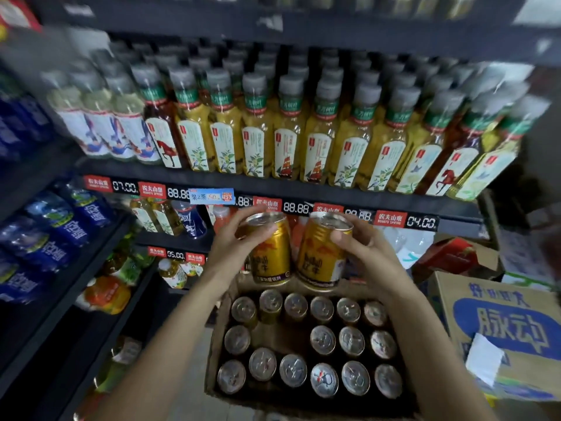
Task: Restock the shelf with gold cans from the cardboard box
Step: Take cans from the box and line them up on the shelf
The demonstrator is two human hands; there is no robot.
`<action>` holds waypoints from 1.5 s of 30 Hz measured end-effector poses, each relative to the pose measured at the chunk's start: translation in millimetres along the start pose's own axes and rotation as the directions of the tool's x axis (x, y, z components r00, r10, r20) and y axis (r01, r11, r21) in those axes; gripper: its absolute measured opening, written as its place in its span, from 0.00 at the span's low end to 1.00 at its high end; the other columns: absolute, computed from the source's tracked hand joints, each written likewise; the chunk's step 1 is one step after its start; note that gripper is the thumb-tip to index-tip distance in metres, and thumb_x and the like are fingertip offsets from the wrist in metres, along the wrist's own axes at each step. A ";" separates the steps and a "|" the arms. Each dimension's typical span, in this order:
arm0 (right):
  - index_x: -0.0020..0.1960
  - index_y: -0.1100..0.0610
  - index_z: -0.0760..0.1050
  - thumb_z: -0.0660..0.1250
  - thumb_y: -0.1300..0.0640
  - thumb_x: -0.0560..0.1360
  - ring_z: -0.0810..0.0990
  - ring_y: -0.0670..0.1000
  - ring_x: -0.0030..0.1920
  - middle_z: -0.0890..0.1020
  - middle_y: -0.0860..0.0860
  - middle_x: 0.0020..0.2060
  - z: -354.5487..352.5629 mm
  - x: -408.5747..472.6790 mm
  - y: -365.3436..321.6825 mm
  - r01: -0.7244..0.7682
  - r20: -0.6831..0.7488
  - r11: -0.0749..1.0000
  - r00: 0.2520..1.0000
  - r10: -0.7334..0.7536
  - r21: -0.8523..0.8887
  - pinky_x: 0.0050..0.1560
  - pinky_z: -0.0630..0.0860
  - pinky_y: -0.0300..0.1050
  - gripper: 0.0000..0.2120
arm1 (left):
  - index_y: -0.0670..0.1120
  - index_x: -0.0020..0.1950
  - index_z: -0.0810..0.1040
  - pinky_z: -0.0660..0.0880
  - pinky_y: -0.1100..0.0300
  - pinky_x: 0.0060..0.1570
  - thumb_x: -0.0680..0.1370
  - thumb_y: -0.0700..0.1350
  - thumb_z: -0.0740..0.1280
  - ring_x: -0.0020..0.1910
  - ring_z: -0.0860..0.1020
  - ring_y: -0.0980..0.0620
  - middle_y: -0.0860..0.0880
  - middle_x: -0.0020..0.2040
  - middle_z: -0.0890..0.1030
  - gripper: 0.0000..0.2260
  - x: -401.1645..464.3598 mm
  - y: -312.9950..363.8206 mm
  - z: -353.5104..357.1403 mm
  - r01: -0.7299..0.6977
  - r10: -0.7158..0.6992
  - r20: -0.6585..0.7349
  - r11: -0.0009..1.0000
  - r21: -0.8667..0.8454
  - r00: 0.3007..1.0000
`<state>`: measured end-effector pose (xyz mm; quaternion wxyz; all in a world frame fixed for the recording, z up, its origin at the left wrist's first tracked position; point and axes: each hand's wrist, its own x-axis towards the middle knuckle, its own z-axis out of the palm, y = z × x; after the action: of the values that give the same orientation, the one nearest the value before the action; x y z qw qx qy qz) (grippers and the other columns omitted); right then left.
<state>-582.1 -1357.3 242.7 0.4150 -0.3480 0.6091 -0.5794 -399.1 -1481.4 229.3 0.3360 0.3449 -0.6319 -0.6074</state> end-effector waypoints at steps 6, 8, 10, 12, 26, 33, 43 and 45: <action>0.51 0.46 0.78 0.75 0.46 0.63 0.83 0.45 0.50 0.85 0.42 0.45 -8.3 11.5 -89.5 0.225 0.065 0.971 0.973 -0.220 -0.081 0.48 0.78 0.40 0.17 | 0.60 0.55 0.79 0.75 0.56 0.56 0.60 0.61 0.72 0.60 0.75 0.58 0.58 0.59 0.79 0.24 26.6 89.8 2.7 -0.261 0.257 0.061 0.962 0.083 0.965; 0.54 0.47 0.79 0.75 0.44 0.62 0.83 0.46 0.49 0.85 0.45 0.46 -12.5 17.3 -118.9 0.307 0.059 0.947 0.951 -0.302 -0.097 0.51 0.78 0.42 0.21 | 0.59 0.55 0.79 0.76 0.60 0.52 0.61 0.61 0.72 0.57 0.76 0.60 0.60 0.55 0.80 0.24 33.1 122.4 5.4 -0.351 0.350 0.035 0.929 0.116 0.936; 0.55 0.48 0.78 0.71 0.41 0.60 0.83 0.47 0.50 0.85 0.48 0.47 -13.9 21.9 -146.9 0.385 0.039 0.916 0.923 -0.383 -0.114 0.53 0.76 0.44 0.25 | 0.59 0.53 0.79 0.76 0.65 0.47 0.63 0.58 0.75 0.52 0.78 0.62 0.60 0.51 0.81 0.20 40.0 150.9 9.1 -0.422 0.425 -0.009 0.900 0.107 0.905; 0.57 0.50 0.78 0.71 0.43 0.64 0.83 0.48 0.51 0.84 0.49 0.47 -14.5 25.7 -171.3 0.448 0.031 0.886 0.894 -0.448 -0.119 0.55 0.76 0.45 0.24 | 0.59 0.53 0.79 0.76 0.62 0.50 0.64 0.58 0.75 0.53 0.78 0.61 0.60 0.52 0.80 0.19 46.5 174.0 15.1 -0.473 0.482 -0.060 0.873 0.121 0.874; 0.65 0.58 0.72 0.69 0.53 0.73 0.81 0.47 0.54 0.81 0.53 0.56 -23.3 96.8 -266.2 0.622 -0.155 0.777 0.762 -0.629 -0.098 0.50 0.78 0.37 0.23 | 0.55 0.61 0.75 0.72 0.60 0.58 0.66 0.60 0.74 0.58 0.72 0.58 0.58 0.59 0.76 0.26 125.9 261.0 46.1 -0.592 0.688 -0.237 0.717 0.370 0.685; 0.67 0.58 0.70 0.68 0.52 0.74 0.79 0.42 0.50 0.79 0.52 0.57 -32.5 148.9 -269.9 0.558 -0.157 0.821 0.806 -0.571 -0.123 0.38 0.76 0.29 0.24 | 0.51 0.64 0.74 0.66 0.63 0.56 0.69 0.58 0.73 0.61 0.70 0.57 0.53 0.64 0.75 0.26 173.5 264.3 54.0 -0.526 0.644 -0.236 0.745 0.411 0.728; 0.72 0.55 0.64 0.64 0.54 0.77 0.71 0.50 0.64 0.72 0.54 0.66 -54.7 162.3 -273.8 0.509 -0.023 0.792 0.837 -0.547 -0.338 0.52 0.73 0.37 0.24 | 0.49 0.73 0.62 0.62 0.61 0.62 0.70 0.58 0.71 0.71 0.64 0.50 0.48 0.72 0.66 0.36 199.0 256.3 44.5 -0.536 0.671 -0.005 0.596 0.598 0.741; 0.74 0.53 0.58 0.68 0.50 0.74 0.69 0.51 0.67 0.68 0.53 0.70 -59.9 154.8 -267.7 0.524 0.000 0.651 0.779 -0.626 -0.549 0.61 0.70 0.43 0.33 | 0.51 0.75 0.58 0.59 0.57 0.66 0.68 0.57 0.74 0.72 0.59 0.50 0.49 0.74 0.61 0.40 191.9 251.5 35.9 -0.554 0.722 0.121 0.402 0.729 0.682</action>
<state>-715.8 -1495.5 492.1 0.0387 -0.5653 0.6359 -0.5241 -539.3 -1618.0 480.5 0.4460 0.2396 -0.8574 -0.0922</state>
